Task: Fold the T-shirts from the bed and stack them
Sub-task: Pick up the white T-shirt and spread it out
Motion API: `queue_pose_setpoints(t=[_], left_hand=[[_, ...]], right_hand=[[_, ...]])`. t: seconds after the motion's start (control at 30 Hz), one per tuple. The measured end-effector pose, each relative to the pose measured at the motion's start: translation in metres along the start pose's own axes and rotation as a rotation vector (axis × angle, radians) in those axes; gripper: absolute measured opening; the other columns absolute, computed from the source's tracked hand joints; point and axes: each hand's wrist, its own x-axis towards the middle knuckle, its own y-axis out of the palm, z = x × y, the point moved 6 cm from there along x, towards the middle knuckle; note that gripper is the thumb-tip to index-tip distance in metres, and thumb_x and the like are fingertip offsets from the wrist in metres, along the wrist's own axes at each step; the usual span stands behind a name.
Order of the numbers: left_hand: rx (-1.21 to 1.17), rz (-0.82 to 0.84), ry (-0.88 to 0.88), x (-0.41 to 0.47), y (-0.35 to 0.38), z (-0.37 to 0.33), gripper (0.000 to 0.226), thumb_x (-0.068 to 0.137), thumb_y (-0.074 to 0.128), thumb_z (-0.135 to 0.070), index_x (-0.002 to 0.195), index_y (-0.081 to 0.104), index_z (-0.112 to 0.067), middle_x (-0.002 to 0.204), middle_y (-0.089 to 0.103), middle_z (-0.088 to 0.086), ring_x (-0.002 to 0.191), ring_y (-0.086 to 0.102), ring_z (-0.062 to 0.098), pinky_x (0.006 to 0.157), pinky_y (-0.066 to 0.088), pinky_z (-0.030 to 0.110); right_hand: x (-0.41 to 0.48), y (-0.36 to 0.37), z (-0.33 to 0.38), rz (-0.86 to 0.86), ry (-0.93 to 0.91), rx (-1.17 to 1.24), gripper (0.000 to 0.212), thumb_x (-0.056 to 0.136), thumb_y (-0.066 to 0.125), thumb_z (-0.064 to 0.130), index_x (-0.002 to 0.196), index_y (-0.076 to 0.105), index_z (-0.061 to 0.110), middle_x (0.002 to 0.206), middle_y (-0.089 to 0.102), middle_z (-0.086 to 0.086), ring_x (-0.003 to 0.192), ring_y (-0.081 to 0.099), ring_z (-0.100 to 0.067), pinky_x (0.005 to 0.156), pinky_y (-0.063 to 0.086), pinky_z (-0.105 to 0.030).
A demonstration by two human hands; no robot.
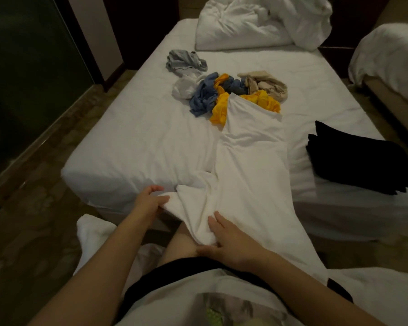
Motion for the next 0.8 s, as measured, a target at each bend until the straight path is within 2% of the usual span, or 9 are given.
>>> queue_pose_setpoints(t=[0.07,0.13,0.2,0.3,0.37,0.43,0.57,0.7,0.8], left_hand=[[0.217,-0.041,0.063,-0.004,-0.001,-0.001,0.018,0.084,0.057,0.007,0.094,0.054,-0.007,0.096,0.054,0.016,0.070,0.052,0.022,0.045,0.045,0.020],[0.404,-0.017,0.056,-0.003,0.007,0.002,0.017,0.086,0.061,-0.005,0.103,0.062,0.001,0.101,0.062,0.019,0.086,0.058,0.026,0.066,0.047,0.029],[0.442,0.039,-0.047,-0.002,0.019,0.004,0.027,0.092,0.055,-0.020,0.103,0.064,0.004,0.102,0.065,0.019,0.089,0.059,0.029,0.080,0.045,0.035],[0.318,0.138,-0.317,-0.013,0.037,0.011,0.031,0.093,0.052,-0.038,0.091,0.061,-0.009,0.079,0.061,0.008,0.067,0.052,0.020,0.065,0.045,0.030],[0.355,0.188,-0.357,-0.018,0.045,0.016,0.032,0.092,0.052,-0.044,0.086,0.058,-0.013,0.076,0.056,0.005,0.064,0.049,0.017,0.059,0.042,0.027],[0.301,0.243,-0.356,-0.016,0.051,0.022,0.032,0.092,0.050,-0.045,0.099,0.060,-0.015,0.082,0.057,0.005,0.071,0.052,0.018,0.065,0.045,0.030],[0.130,0.311,-0.359,-0.005,0.053,0.030,0.043,0.089,0.056,-0.044,0.123,0.054,-0.017,0.114,0.061,0.007,0.105,0.056,0.025,0.086,0.048,0.038],[0.184,0.416,-0.317,-0.004,0.059,0.032,0.038,0.091,0.055,-0.040,0.123,0.047,-0.021,0.124,0.054,0.002,0.106,0.054,0.022,0.090,0.047,0.039],[0.067,0.368,-0.271,0.004,0.057,0.032,0.034,0.090,0.059,-0.034,0.118,0.054,-0.015,0.117,0.060,0.007,0.103,0.057,0.023,0.088,0.049,0.039]], right_hand=[[0.003,-0.003,0.003,-0.049,0.001,-0.049,0.084,0.085,0.048,0.062,0.148,0.022,0.012,0.157,0.011,-0.007,0.142,0.016,-0.021,0.115,0.015,-0.030],[0.006,-0.011,0.007,-0.171,0.000,-0.021,0.060,0.085,0.051,0.058,0.126,0.050,0.014,0.138,0.041,-0.007,0.126,0.040,-0.026,0.105,0.032,-0.033],[0.007,-0.016,0.011,-0.260,-0.012,0.017,0.042,0.085,0.054,0.053,0.110,0.059,0.019,0.119,0.052,-0.001,0.110,0.050,-0.022,0.095,0.040,-0.032],[0.009,-0.014,0.010,-0.272,-0.036,0.027,0.037,0.086,0.055,0.046,0.114,0.059,0.021,0.120,0.053,0.001,0.107,0.051,-0.020,0.094,0.041,-0.031],[0.009,-0.012,0.007,-0.278,-0.048,0.046,0.036,0.086,0.055,0.045,0.114,0.058,0.022,0.120,0.053,0.002,0.107,0.051,-0.020,0.094,0.040,-0.030],[0.010,-0.010,0.004,-0.276,-0.057,0.065,0.035,0.087,0.054,0.045,0.114,0.057,0.023,0.120,0.052,0.003,0.107,0.050,-0.018,0.094,0.040,-0.028],[0.011,-0.008,0.002,-0.266,-0.066,0.077,0.036,0.088,0.053,0.045,0.116,0.056,0.023,0.121,0.050,0.005,0.107,0.048,-0.016,0.093,0.038,-0.026],[0.011,-0.008,0.001,-0.267,-0.071,0.074,0.036,0.088,0.052,0.046,0.117,0.054,0.025,0.121,0.050,0.006,0.108,0.048,-0.016,0.094,0.037,-0.027],[0.011,-0.008,0.001,-0.271,-0.075,0.073,0.035,0.088,0.053,0.045,0.116,0.054,0.024,0.121,0.050,0.006,0.109,0.047,-0.015,0.094,0.036,-0.026]])
